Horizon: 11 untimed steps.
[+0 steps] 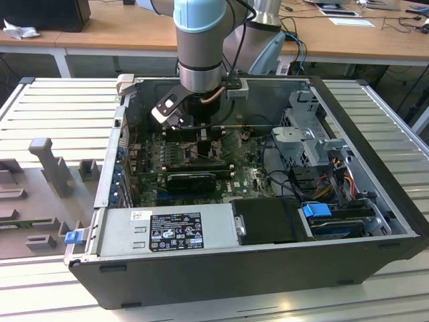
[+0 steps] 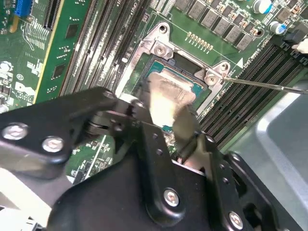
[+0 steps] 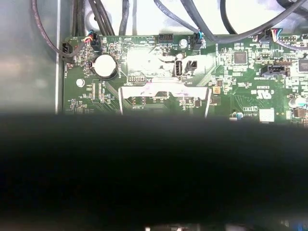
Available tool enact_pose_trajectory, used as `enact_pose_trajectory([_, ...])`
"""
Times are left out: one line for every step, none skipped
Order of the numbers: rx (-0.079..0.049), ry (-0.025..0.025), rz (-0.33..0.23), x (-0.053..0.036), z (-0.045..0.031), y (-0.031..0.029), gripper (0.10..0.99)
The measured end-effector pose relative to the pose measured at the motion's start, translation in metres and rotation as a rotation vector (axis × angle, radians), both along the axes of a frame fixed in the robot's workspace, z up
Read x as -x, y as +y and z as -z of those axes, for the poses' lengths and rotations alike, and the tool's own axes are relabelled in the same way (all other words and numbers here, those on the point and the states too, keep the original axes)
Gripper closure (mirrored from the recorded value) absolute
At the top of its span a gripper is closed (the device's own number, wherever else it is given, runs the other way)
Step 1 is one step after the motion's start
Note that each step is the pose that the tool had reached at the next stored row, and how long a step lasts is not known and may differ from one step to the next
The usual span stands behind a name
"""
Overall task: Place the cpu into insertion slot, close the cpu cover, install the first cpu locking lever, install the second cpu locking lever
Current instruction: 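Place the cpu into insertion slot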
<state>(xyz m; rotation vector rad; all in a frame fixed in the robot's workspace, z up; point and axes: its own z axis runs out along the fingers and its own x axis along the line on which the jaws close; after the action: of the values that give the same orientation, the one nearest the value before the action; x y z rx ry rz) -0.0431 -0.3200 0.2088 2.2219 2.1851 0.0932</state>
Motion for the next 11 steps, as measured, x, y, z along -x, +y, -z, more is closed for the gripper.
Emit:
enact_pose_trajectory([0.0,0.0001,0.0,0.0,-0.0006,0.0,0.745])
enact_pose_trajectory([0.0,0.0,0.0,0.0,-0.0016,0.0,0.808])
enact_pose_trajectory([0.0,0.0001,0.0,0.0,-0.0026,0.0,0.808])
enact_pose_trajectory([0.0,0.0001,0.0,0.0,-0.0033,0.0,0.867])
enact_pose_trajectory([0.0,0.0,0.0,0.0,-0.0039,0.0,0.925])
enact_pose_trajectory([0.0,0.0001,0.0,0.0,-0.0049,0.0,0.98])
enact_pose_trajectory([0.001,0.0,0.0,0.0,-0.0063,0.0,0.98])
enact_pose_trajectory([0.001,0.0001,0.0,0.0,-0.0079,0.0,0.98])
enact_pose_trajectory([0.001,0.0,0.0,0.0,-0.0088,0.0,0.98])
enact_pose_trajectory([0.001,0.0001,0.0,0.0,-0.0096,0.0,0.98])
enact_pose_trajectory([0.001,0.0,0.0,0.0,-0.0104,0.0,0.98])
